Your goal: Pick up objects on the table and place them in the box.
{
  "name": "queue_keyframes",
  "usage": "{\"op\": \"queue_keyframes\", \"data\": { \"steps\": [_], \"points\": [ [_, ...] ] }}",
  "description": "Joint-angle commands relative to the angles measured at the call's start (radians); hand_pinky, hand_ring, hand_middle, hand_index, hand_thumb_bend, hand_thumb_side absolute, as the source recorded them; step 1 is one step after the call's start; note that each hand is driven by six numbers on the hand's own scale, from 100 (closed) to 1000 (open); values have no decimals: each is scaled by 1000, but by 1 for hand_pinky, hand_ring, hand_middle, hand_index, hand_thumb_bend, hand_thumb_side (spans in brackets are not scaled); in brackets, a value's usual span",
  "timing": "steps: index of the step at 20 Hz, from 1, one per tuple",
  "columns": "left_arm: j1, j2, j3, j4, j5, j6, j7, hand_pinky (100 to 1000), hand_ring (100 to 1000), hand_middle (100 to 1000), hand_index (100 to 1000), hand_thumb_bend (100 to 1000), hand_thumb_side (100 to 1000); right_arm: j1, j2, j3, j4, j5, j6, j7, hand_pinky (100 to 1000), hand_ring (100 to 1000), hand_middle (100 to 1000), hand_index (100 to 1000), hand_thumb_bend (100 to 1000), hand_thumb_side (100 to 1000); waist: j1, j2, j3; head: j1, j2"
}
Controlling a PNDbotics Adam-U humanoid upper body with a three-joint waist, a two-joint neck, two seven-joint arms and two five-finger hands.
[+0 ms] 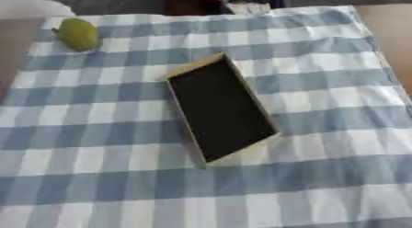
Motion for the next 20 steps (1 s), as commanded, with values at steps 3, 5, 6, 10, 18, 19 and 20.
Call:
{"op": "queue_keyframes", "data": {
  "steps": [3,5,6,10,18,19,20],
  "points": [
    [-40,26,-7,2,-64,12,-27,665,821,637,833,230,155,-2,-31,-14,-16,5,-16,-2,765,747,696,919,100,530,-8,-10,5,6,-17],
    [-51,23,-13,8,-94,16,-42,667,820,639,833,242,144,0,-31,-16,-16,7,-20,-3,765,747,696,919,100,529,-10,-6,7,2,-22],
    [-58,21,-15,12,-110,18,-51,669,821,641,835,247,142,1,-32,-17,-16,8,-23,-3,765,747,696,919,100,529,-11,-4,8,0,-25],
    [-109,9,-31,70,-179,36,-120,678,822,647,841,261,148,3,-38,-17,-16,11,-37,-1,765,747,696,919,100,527,-16,8,7,-8,-37],
    [-250,-51,-18,240,-408,26,-266,715,858,712,866,313,158,-9,-41,-9,-14,12,-48,13,766,747,695,919,100,526,-12,30,-25,-2,-53],
    [-271,-63,-9,267,-429,21,-276,728,874,734,872,327,180,-10,-42,-9,-13,11,-49,15,766,747,695,919,100,526,-10,32,-28,0,-54],
    [-289,-74,-2,292,-450,16,-286,730,877,737,873,328,183,-10,-44,-9,-12,11,-50,16,766,747,695,919,100,526,-8,33,-29,0,-55]
  ]
}}
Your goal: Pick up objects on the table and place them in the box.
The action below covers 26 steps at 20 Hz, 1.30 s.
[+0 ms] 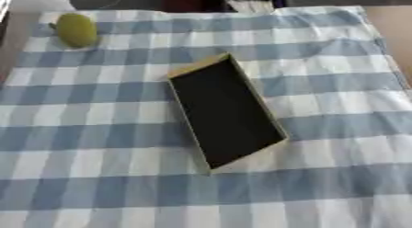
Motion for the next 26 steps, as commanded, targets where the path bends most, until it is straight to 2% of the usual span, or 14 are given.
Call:
{"op": "queue_keyframes", "data": {
  "steps": [1,4,5,8,14,18,26],
  "points": [
    [-66,-14,32,64,-70,-15,-37,739,892,752,877,335,197,-11,-42,-3,-11,2,-5,8,766,747,695,919,100,526,2,-18,-2,3,-17],
    [-111,-44,51,127,-131,-23,-75,751,907,777,886,356,216,-18,-46,1,-10,-1,-3,12,766,747,695,919,100,526,9,-17,-4,4,-19],
    [-120,-52,53,145,-150,-25,-98,771,927,810,906,369,241,-19,-46,1,-10,-2,-1,13,766,747,695,920,100,526,11,-17,-5,5,-17],
    [-140,-66,53,181,-216,-26,-197,792,934,829,916,397,261,-18,-49,2,-10,-2,3,16,766,747,694,920,100,526,17,-16,-4,9,-11],
    [-143,-83,57,194,-320,-49,-360,834,951,848,930,454,227,-18,-48,2,-10,-4,6,21,767,747,693,921,100,526,17,-16,-6,25,-7],
    [-134,-89,55,196,-336,-76,-466,855,961,856,935,481,190,-8,-41,-1,-6,-4,7,22,767,748,693,921,100,526,10,-23,-5,34,3],
    [-119,-82,60,208,-361,-76,-630,888,983,877,939,558,100,10,-31,-4,0,-4,9,25,768,748,691,922,100,527,-3,-38,14,17,27]
  ]
}}
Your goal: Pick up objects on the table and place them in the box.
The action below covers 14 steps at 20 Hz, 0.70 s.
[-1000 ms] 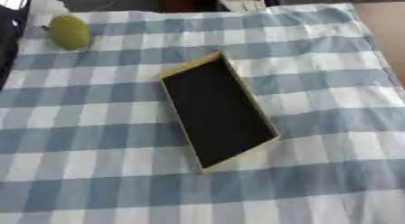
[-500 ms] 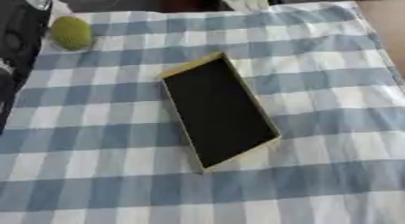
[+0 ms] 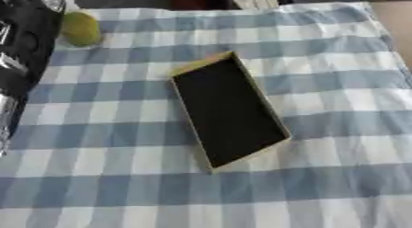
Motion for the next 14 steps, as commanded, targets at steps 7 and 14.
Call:
{"op": "queue_keyframes", "data": {
  "steps": [7,14],
  "points": [
    [3,47,18,-2,1,-15,-191,905,992,852,905,667,100,9,-13,-14,-5,-1,0,6,768,747,689,924,100,527,-11,-31,18,-31,-9],
    [19,61,19,-9,6,-11,-242,913,997,866,910,728,100,13,-7,-18,-4,4,6,10,769,748,687,925,100,527,-11,-30,24,-44,-46]
  ]
}}
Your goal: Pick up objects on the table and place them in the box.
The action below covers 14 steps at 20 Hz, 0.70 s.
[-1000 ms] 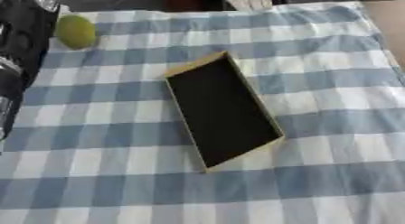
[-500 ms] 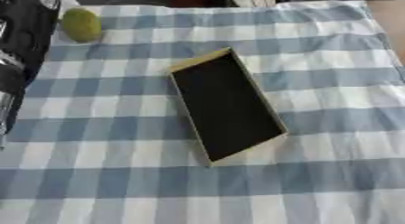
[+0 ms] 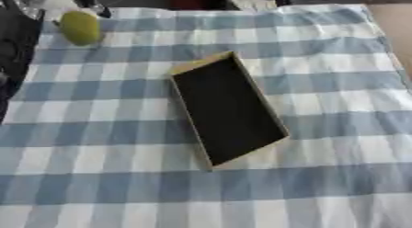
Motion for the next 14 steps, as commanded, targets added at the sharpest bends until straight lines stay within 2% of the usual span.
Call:
{"op": "queue_keyframes", "data": {
  "steps": [1,10,12,14],
  "points": [
    [-13,36,10,-21,7,1,-16,914,998,866,911,733,100,-4,-15,-12,-7,3,0,3,769,748,687,925,100,527,-4,-26,1,-7,-22],
    [-14,47,9,-25,5,8,-54,918,1000,869,913,768,100,-1,-14,-13,-9,4,6,3,770,748,686,925,100,528,-1,-27,5,-14,-16],
    [-10,55,9,-17,-3,15,-63,916,1000,882,916,794,172,0,-13,-14,-9,5,8,3,770,747,682,925,100,528,2,-27,7,-18,-13],
    [-11,61,9,-8,-24,38,-78,915,1000,878,908,803,199,0,-13,-15,-10,6,11,3,770,747,682,925,100,528,3,-26,7,-19,-11]
  ]
}}
